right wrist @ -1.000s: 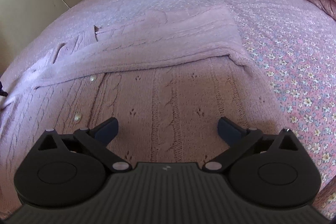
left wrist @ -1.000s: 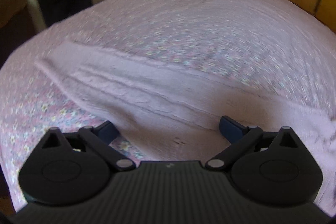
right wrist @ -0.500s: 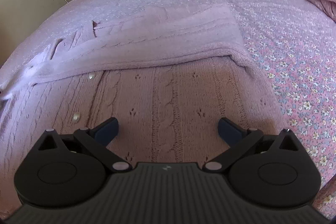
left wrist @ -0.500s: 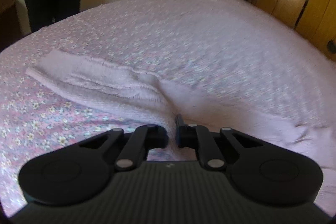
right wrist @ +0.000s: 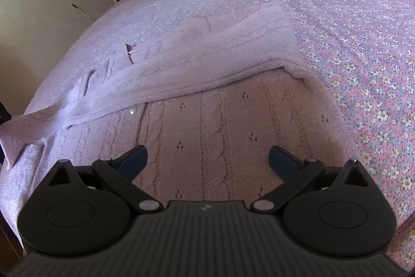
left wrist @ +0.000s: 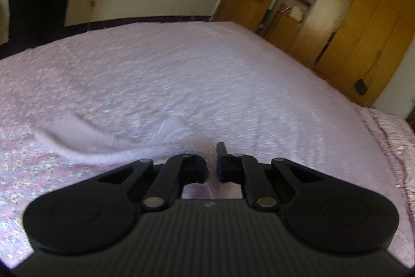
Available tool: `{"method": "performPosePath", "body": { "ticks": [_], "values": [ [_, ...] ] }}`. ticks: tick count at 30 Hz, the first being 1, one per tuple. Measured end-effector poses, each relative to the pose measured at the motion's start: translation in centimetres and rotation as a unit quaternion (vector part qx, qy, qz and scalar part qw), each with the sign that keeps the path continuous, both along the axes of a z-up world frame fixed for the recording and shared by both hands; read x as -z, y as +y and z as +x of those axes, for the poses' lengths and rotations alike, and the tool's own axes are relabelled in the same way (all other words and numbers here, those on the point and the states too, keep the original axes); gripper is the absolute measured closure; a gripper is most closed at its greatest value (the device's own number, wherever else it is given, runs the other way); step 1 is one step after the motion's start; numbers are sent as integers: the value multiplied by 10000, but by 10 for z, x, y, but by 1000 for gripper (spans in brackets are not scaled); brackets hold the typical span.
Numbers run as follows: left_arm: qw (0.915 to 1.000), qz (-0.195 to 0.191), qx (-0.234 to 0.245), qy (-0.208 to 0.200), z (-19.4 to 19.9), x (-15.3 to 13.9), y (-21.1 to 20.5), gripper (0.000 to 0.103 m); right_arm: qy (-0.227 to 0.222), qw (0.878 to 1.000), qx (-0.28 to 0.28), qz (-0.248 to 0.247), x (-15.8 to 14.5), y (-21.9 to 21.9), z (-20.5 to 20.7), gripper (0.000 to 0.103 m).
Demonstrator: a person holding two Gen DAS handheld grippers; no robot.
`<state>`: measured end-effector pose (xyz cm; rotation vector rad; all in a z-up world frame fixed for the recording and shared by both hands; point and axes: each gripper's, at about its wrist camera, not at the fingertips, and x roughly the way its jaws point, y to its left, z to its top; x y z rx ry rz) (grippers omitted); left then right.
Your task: Fold small clothes
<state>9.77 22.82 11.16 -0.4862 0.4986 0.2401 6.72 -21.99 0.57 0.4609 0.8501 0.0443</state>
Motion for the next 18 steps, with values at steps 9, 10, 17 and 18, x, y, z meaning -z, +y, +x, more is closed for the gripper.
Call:
{"method": "performPosePath", "body": {
  "ticks": [9, 10, 17, 18],
  "values": [
    [9945, -370, 760, -613, -13, -21, -53, 94, 37, 9999, 119, -47, -6, 2, -7, 0],
    [9930, -374, 918, -635, -12, -21, -63, 94, 42, 9999, 121, -41, -6, 2, -8, 0],
    [9857, -410, 1599, -333, -2, 3, -112, 94, -22, 10000, 94, 5, -10, 0, -13, 0],
    [9850, -367, 1668, -236, 1, 10, -118, 94, -27, 10000, 79, -17, -10, 0, -14, 0]
  ]
}}
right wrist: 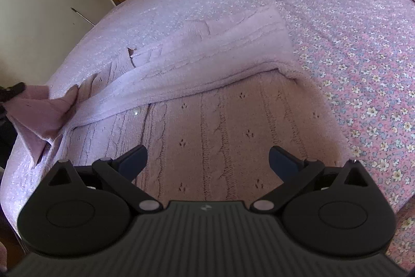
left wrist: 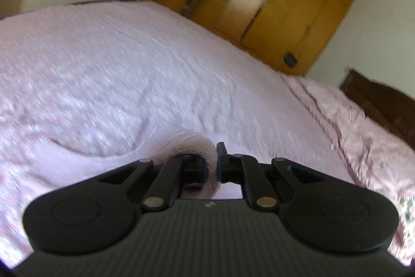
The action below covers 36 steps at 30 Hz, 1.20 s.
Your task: Fold small clothes
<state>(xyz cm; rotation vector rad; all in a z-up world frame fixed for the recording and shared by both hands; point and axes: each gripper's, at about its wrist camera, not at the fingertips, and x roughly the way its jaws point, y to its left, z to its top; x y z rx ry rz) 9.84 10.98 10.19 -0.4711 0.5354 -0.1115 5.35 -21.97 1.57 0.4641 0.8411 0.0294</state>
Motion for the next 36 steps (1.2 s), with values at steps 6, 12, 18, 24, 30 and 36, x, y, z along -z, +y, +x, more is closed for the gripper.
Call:
{"method": "performPosePath", "body": {
  "ticks": [6, 12, 18, 24, 30, 36],
  "values": [
    [9957, 494, 485, 614, -5, 36, -31, 76, 70, 9999, -88, -27, 1, 1, -2, 0],
    [9894, 982, 716, 800, -26, 52, -45, 59, 24, 9996, -281, -37, -6, 12, 0, 0],
    [9917, 745, 480, 927, -52, 50, -19, 58, -146, 9978, -642, -21, -28, 33, 9, 0],
    [9851, 966, -99, 1421, -63, 54, 23, 58, -216, 9937, -1095, 80, -50, 75, 26, 0],
    [9767, 1022, -565, 1801, -72, 53, 72, 58, -108, 9819, -1848, 413, -62, 146, 50, 0],
    [9646, 1198, -1138, 2055, -78, 50, 113, 58, -197, 9610, -2690, 617, -66, 220, 76, 0]
  ]
}}
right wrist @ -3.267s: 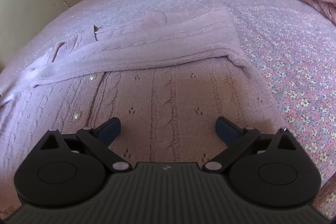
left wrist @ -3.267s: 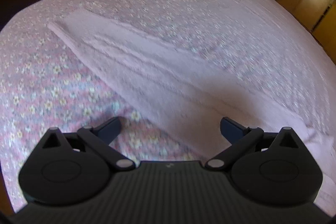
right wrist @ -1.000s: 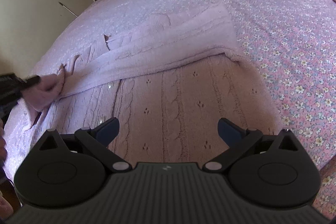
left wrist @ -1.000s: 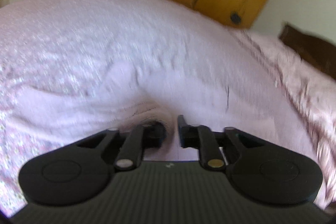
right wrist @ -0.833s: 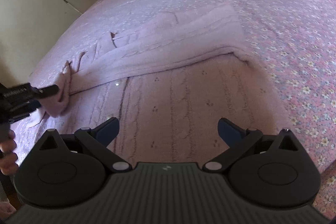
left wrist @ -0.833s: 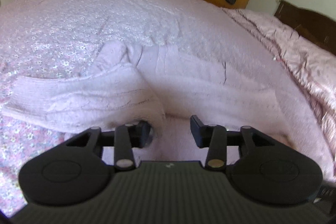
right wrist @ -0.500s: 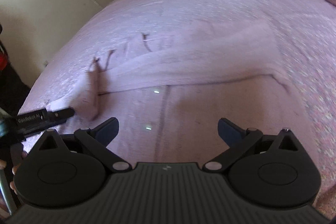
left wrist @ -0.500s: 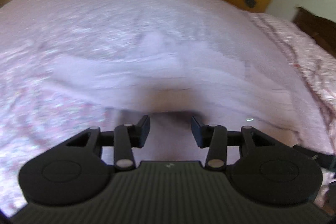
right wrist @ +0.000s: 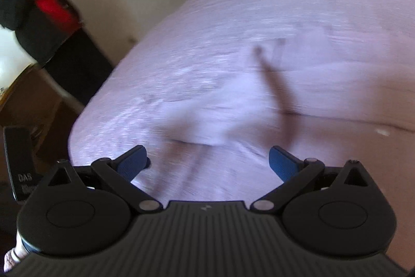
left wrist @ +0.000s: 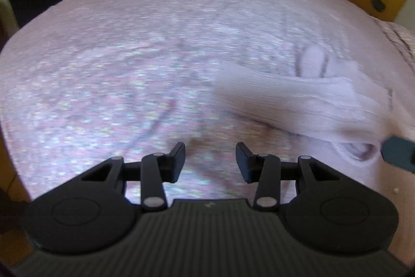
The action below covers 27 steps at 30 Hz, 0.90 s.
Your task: Fold small clothes
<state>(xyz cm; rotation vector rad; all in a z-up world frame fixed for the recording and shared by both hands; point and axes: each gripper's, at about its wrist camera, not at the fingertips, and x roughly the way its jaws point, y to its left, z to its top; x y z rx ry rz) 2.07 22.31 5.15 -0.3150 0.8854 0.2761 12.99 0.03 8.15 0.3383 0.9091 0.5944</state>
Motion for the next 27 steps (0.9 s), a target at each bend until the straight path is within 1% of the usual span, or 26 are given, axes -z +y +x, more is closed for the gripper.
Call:
{"method": "performPosePath", "body": {
  "ticks": [2, 4, 8, 11, 15, 17, 19, 21, 22, 23, 24, 25, 26, 27],
  "values": [
    [10000, -31, -42, 59, -2, 2, 7, 58, 64, 9999, -112, -55, 0, 20, 12, 0],
    [9999, -82, -89, 119, -2, 6, 13, 58, 8, 9994, -318, -118, 1, 39, 22, 0],
    [9997, -167, -78, 162, -2, 11, 17, 58, -62, 9982, -519, -296, 5, 68, 36, 0],
    [9997, -156, -38, 156, -2, 13, 17, 58, -32, 9968, -619, -512, 17, 86, 47, 0],
    [9997, -218, -63, 135, -3, 17, 18, 58, 130, 9945, -646, -813, 41, 106, 60, 0],
    [9996, -224, -51, 142, -3, 17, 18, 58, 76, 9930, -697, -947, 50, 112, 62, 0],
    [9996, -228, -60, 154, -3, 17, 18, 58, -72, 9896, -757, -1218, 52, 121, 59, 0],
    [9995, -237, -80, 179, -2, 16, 18, 58, -229, 9827, -851, -1628, 53, 133, 53, 0],
    [9996, -178, -51, 195, -2, 16, 17, 58, -312, 9793, -849, -1811, 53, 138, 50, 1],
    [9997, -137, -31, 187, -2, 15, 16, 58, -335, 9782, -810, -1885, 54, 141, 49, 2],
    [9997, -100, -21, 221, -2, 15, 16, 58, -381, 9762, -781, -1988, 54, 142, 48, 7],
    [9997, -106, 0, 217, -3, 14, 16, 58, -430, 9748, -742, -2059, 52, 141, 46, 14],
    [9997, -122, 6, 215, -4, 13, 16, 58, -465, 9740, -696, -2107, 51, 140, 46, 17],
    [9997, -137, -2, 218, -5, 13, 16, 58, -507, 9727, -647, -2170, 50, 137, 45, 26]
  ]
}}
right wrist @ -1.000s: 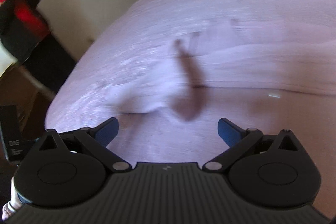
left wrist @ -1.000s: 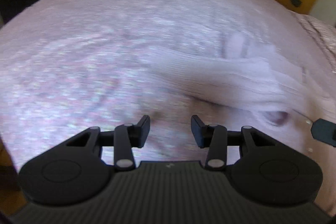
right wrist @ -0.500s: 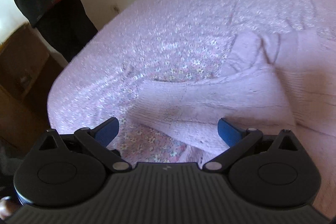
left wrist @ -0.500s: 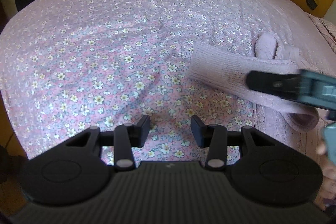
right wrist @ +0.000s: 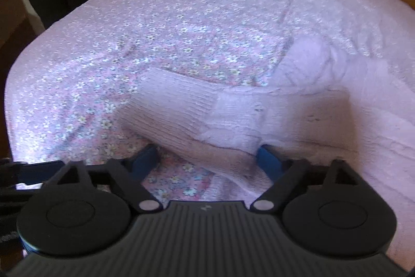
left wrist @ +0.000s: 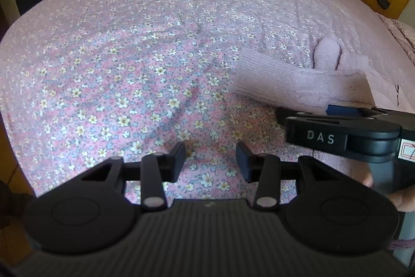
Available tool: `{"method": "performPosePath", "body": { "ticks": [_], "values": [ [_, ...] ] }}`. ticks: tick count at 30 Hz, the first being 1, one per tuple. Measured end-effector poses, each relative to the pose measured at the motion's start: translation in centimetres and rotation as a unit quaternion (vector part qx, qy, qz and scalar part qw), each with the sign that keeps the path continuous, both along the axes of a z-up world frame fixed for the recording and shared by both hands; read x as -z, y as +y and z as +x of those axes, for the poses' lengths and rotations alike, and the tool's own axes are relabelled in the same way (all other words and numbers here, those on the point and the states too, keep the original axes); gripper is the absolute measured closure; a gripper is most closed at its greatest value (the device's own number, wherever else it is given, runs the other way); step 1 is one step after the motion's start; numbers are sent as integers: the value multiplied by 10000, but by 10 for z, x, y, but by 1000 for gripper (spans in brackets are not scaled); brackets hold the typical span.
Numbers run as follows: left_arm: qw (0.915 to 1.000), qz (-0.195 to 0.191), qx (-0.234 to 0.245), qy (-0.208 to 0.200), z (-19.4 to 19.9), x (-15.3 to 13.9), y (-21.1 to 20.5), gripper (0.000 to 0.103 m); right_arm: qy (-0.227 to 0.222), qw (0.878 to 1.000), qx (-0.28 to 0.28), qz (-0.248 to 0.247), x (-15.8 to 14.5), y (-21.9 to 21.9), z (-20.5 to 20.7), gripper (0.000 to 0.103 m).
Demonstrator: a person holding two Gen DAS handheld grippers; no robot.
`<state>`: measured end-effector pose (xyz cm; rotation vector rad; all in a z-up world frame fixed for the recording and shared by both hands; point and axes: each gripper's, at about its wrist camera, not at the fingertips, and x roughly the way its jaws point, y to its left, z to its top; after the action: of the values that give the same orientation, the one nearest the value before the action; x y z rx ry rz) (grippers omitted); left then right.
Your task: Fold small clothes
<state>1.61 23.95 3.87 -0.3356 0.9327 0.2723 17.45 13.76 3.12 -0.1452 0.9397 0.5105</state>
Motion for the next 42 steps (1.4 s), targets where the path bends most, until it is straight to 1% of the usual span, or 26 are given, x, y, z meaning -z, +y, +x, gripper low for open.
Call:
{"method": "performPosePath", "body": {
  "ticks": [1, 2, 3, 4, 5, 6, 9, 12, 15, 19, 23, 26, 30, 31, 34, 37, 39, 41, 42],
  "values": [
    [10000, -23, -24, 11, 0, 0, 1, 58, -45, 10000, 23, -58, -1, -1, 0, 36],
    [10000, -46, -53, 16, 0, -1, 1, 58, -106, 9998, 68, -130, -2, -3, -1, 43],
    [9999, -74, -83, 20, 0, -1, 1, 58, -151, 9996, 133, -193, -3, -6, -1, 56],
    [9999, -97, -102, 25, -1, -2, 2, 58, -160, 9995, 172, -196, -5, -10, -2, 66],
    [9999, -113, -102, 30, -1, -2, 2, 58, -139, 9996, 201, -164, -7, -17, -1, 71],
    [9999, -112, -80, 27, -2, -3, 1, 58, -105, 9996, 221, -135, -8, -20, 1, 82],
    [10000, -62, 9, 31, -1, -5, -4, 58, 60, 9998, 163, 119, -19, -35, 7, 91],
    [10000, -70, 56, 13, 3, -5, -8, 58, -113, 9990, 181, 385, -41, -51, 9, 94],
    [9998, -63, 188, -49, 7, -8, -17, 58, -340, 9961, 452, 674, -64, -75, 13, 95],
    [9990, -9, 423, -123, 15, -9, -32, 58, -546, 9849, 1043, 1270, -92, -129, 21, 95],
    [9982, 130, 579, -60, 21, -7, -48, 58, -618, 9725, 1516, 1654, -102, -185, 22, 95],
    [9978, 159, 638, -52, 24, -6, -55, 58, -612, 9614, 1908, 1886, -96, -226, 10, 95],
    [9976, 70, 680, -52, 27, -5, -62, 58, -394, 9502, 2346, 2012, -74, -271, -10, 95],
    [9977, 139, 669, -2, 28, -4, -63, 58, -333, 9483, 2434, 2008, -67, -280, -14, 95],
    [9971, 141, 747, 1, 31, -5, -70, 58, -153, 9433, 2626, 2026, -47, -300, -25, 94],
    [9964, 189, 824, -15, 34, -8, -78, 58, 169, 9348, 2863, 2097, -26, -318, -31, 93],
    [9959, 217, 880, -29, 37, -9, -83, 58, 406, 9327, 2902, 2103, -16, -324, -31, 93],
    [9956, 226, 911, -11, 40, -9, -87, 58, 612, 9346, 2867, 2014, -9, -327, -31, 89],
    [9955, 224, 923, 3, 43, -10, -89, 58, 656, 9369, 2833, 1939, -9, -327, -32, 84]
  ]
}}
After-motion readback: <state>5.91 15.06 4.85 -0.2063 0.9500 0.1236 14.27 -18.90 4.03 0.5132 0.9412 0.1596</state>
